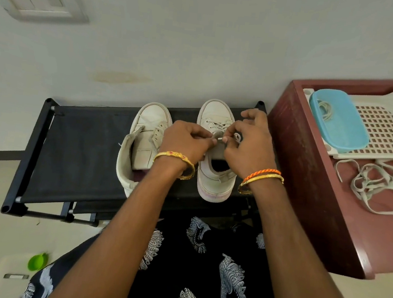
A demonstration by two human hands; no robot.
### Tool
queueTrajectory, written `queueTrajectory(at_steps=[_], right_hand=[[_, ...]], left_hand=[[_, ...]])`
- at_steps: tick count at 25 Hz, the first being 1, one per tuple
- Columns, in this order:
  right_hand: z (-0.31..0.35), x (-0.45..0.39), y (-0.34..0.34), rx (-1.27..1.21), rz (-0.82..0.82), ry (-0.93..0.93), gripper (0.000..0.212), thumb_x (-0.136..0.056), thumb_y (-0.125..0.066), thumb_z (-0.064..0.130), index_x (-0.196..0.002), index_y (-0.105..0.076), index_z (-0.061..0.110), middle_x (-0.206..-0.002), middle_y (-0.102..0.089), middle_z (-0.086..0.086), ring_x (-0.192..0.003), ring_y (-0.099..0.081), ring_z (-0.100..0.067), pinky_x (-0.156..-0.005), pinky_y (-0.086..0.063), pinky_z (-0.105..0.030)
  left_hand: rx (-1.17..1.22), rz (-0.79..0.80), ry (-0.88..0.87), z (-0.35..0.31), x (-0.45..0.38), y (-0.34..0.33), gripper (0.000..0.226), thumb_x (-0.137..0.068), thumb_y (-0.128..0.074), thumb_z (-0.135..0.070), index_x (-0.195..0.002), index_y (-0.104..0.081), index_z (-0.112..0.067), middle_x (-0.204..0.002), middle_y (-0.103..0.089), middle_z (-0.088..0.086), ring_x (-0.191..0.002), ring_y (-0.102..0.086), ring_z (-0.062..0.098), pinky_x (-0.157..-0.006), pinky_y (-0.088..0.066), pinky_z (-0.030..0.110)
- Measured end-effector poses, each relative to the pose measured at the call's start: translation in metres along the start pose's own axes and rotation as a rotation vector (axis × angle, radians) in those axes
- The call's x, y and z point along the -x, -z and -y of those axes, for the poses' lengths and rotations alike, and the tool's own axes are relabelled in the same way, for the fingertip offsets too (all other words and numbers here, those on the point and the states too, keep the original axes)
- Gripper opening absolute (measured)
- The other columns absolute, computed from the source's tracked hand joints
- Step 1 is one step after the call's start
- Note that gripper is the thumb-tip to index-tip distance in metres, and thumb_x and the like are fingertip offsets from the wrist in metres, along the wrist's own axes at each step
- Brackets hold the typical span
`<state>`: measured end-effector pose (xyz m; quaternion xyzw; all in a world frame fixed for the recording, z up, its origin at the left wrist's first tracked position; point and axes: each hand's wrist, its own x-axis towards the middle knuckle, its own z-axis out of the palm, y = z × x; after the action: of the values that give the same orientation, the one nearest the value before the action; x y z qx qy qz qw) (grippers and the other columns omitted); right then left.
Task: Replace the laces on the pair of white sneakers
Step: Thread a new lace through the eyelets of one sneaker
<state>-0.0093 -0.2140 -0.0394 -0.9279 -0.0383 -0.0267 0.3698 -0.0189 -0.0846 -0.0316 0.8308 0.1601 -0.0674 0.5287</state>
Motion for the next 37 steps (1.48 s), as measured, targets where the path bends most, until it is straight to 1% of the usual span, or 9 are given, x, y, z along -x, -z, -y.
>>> queueTrajectory(at_steps=[4, 7, 13, 18, 22, 26, 30, 34, 37], right_hand=[[0.004, 0.001, -0.008, -0.029, -0.020, -0.016, 0.009, -0.079, -0.066, 0.007, -0.074, -0.060, 0.013, -0.136, -0.040, -0.003, -0.123, -0.043, -0.019, -0.098, -0.040, -0.050], [0.007, 0.002, -0.010, 0.021, -0.018, -0.038, 0.003, -0.082, -0.062, 0.010, -0.080, -0.060, 0.012, -0.140, -0.037, -0.001, -0.127, -0.039, -0.017, -0.103, -0.032, -0.040], [0.007, 0.004, -0.015, 0.049, -0.025, -0.025, 0.002, -0.085, -0.061, 0.012, -0.083, -0.061, 0.012, -0.143, -0.034, -0.001, -0.129, -0.037, -0.015, -0.104, -0.025, -0.037], [-0.003, 0.000, -0.021, -0.188, -0.095, -0.063, 0.024, -0.078, -0.069, 0.002, -0.068, -0.056, 0.020, -0.135, -0.045, -0.002, -0.125, -0.042, -0.017, -0.104, -0.038, -0.046], [-0.006, 0.001, -0.022, -0.249, -0.109, -0.065, 0.024, -0.076, -0.071, 0.001, -0.070, -0.060, 0.021, -0.134, -0.047, -0.003, -0.124, -0.041, -0.013, -0.103, -0.038, -0.049], [-0.004, 0.005, -0.021, -0.210, -0.086, -0.063, 0.010, -0.079, -0.068, 0.002, -0.082, -0.071, 0.011, -0.139, -0.044, -0.002, -0.128, -0.040, -0.016, -0.107, -0.034, -0.047], [-0.008, 0.013, -0.016, -0.190, -0.102, -0.050, 0.012, -0.079, -0.069, 0.007, -0.087, -0.070, 0.016, -0.138, -0.042, -0.001, -0.129, -0.039, -0.017, -0.108, -0.032, -0.049], [-0.010, 0.020, -0.007, -0.258, -0.202, -0.089, 0.016, -0.078, -0.072, 0.013, -0.090, -0.067, 0.022, -0.122, -0.043, 0.005, -0.121, -0.043, -0.015, -0.106, -0.035, -0.050], [-0.011, 0.022, -0.003, -0.249, -0.225, -0.170, 0.025, -0.076, -0.075, 0.017, -0.099, -0.064, 0.020, -0.118, -0.044, -0.001, -0.116, -0.046, -0.021, -0.101, -0.041, -0.046]], left_hand=[[0.224, 0.052, 0.153, 0.000, 0.000, 0.002, 0.019, -0.080, -0.071, -0.008, -0.099, -0.071, -0.005, -0.080, -0.066, 0.000, -0.073, -0.063, 0.009, -0.060, -0.058, 0.021], [0.275, 0.052, 0.186, 0.000, -0.001, 0.002, 0.015, -0.080, -0.071, -0.007, -0.095, -0.071, -0.006, -0.080, -0.065, 0.000, -0.074, -0.062, 0.010, -0.060, -0.057, 0.021], [0.298, 0.044, 0.177, 0.004, -0.001, 0.001, 0.007, -0.082, -0.069, -0.007, -0.083, -0.069, -0.014, -0.083, -0.067, 0.001, -0.077, -0.064, 0.011, -0.061, -0.057, 0.022], [0.261, 0.113, 0.137, 0.008, -0.005, 0.002, 0.012, -0.090, -0.060, -0.014, -0.098, -0.069, -0.012, -0.089, -0.068, 0.003, -0.082, -0.065, 0.012, -0.068, -0.057, 0.025], [-0.151, -0.044, -0.204, 0.015, -0.009, -0.003, 0.014, -0.090, -0.061, -0.019, -0.098, -0.072, -0.015, -0.087, -0.069, 0.001, -0.081, -0.064, 0.015, -0.078, -0.054, 0.030], [-0.301, -0.130, -0.339, 0.015, -0.003, -0.006, 0.015, -0.090, -0.058, -0.018, -0.096, -0.069, -0.010, -0.088, -0.067, 0.003, -0.077, -0.058, 0.014, -0.076, -0.051, 0.030], [-0.289, -0.272, -0.308, 0.020, 0.000, -0.003, 0.010, -0.090, -0.054, -0.013, -0.090, -0.061, -0.006, -0.087, -0.062, 0.010, -0.075, -0.056, 0.019, -0.073, -0.050, 0.033], [-0.294, -0.477, -0.193, 0.019, 0.008, 0.018, 0.017, -0.093, -0.051, -0.016, -0.101, -0.062, -0.006, -0.099, -0.063, 0.011, -0.084, -0.059, 0.019, -0.073, -0.045, 0.023], [-0.330, -0.623, -0.116, 0.018, 0.021, 0.030, 0.021, -0.095, -0.050, -0.021, -0.105, -0.063, -0.008, -0.105, -0.064, 0.008, -0.092, -0.060, 0.020, -0.072, -0.042, 0.025]])
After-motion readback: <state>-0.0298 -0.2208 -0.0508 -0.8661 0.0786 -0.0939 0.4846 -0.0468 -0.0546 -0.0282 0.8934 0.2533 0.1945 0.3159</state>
